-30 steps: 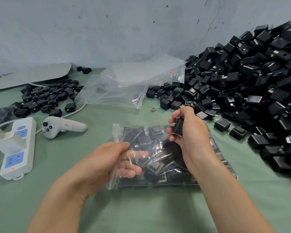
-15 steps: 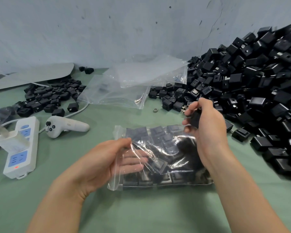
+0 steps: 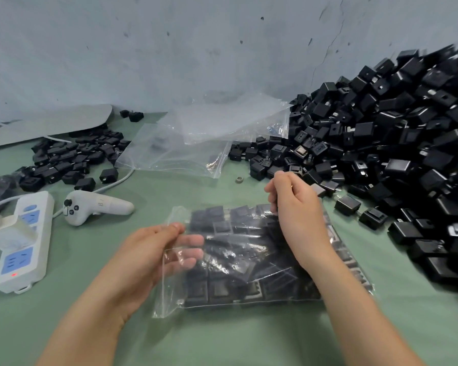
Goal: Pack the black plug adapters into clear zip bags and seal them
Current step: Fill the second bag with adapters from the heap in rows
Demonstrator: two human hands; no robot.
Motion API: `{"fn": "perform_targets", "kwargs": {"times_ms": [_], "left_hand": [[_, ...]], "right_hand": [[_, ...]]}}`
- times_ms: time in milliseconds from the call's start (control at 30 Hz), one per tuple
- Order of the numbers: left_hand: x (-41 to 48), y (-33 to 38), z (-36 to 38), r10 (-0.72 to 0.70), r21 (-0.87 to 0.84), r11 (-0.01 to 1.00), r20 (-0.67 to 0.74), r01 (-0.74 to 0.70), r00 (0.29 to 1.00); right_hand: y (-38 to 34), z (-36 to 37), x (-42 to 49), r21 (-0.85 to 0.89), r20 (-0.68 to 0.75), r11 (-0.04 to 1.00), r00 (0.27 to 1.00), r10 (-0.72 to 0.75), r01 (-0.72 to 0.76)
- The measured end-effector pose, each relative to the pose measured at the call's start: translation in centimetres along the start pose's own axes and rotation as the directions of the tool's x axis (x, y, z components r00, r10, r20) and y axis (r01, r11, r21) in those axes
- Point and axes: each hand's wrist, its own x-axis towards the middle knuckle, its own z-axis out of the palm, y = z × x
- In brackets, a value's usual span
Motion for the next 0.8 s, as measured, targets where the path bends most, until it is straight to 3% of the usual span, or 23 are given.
{"fn": "perform_targets", "kwargs": {"times_ms": [100,200,300,400,567,667,800], "left_hand": [[-0.2,0.2,0.0,-0.051,-0.109,0.992,0.057,0.057,0.997],[-0.5,0.5,-0.1,-0.098,-0.174,0.978,0.12,0.118,0.988],[-0.6,0.5,-0.1,-0.137,-0.095,0.983,0.207,0.159,0.969],[-0.8,0.0,-0.1,-0.179,0.02,0.984,0.258,0.18,0.949],[-1.0,0.0,0.4,-0.183,0.027,0.983,0.311,0.184,0.932],[-1.0,0.1,0.8,-0.189,-0.005,0.979,0.336,0.202,0.923],[-1.0,0.4,0.6,-0.204,0.0,0.976,0.366,0.219,0.908]], "right_hand": [[-0.7,0.1,-0.5,-0.088,-0.039,0.99,0.992,-0.118,0.114],[-1.6,1.2,-1.5,-0.021,0.041,0.976,0.975,-0.218,0.219],[-1.4,2.6,-2.4,-0.11,0.162,0.958,0.955,-0.247,0.266],[-1.0,2.9,-2.5,-0.173,0.174,0.956,0.962,-0.209,0.238],[-1.6,2.3,-1.9,0.12,0.127,0.993,0.991,-0.031,0.016],[-2.3,0.7,-0.7,0.452,0.094,0.875,0.985,0.145,-0.172],[-2.8,-2.5,0.9,0.687,-0.027,0.706,0.964,0.264,-0.174]]}}
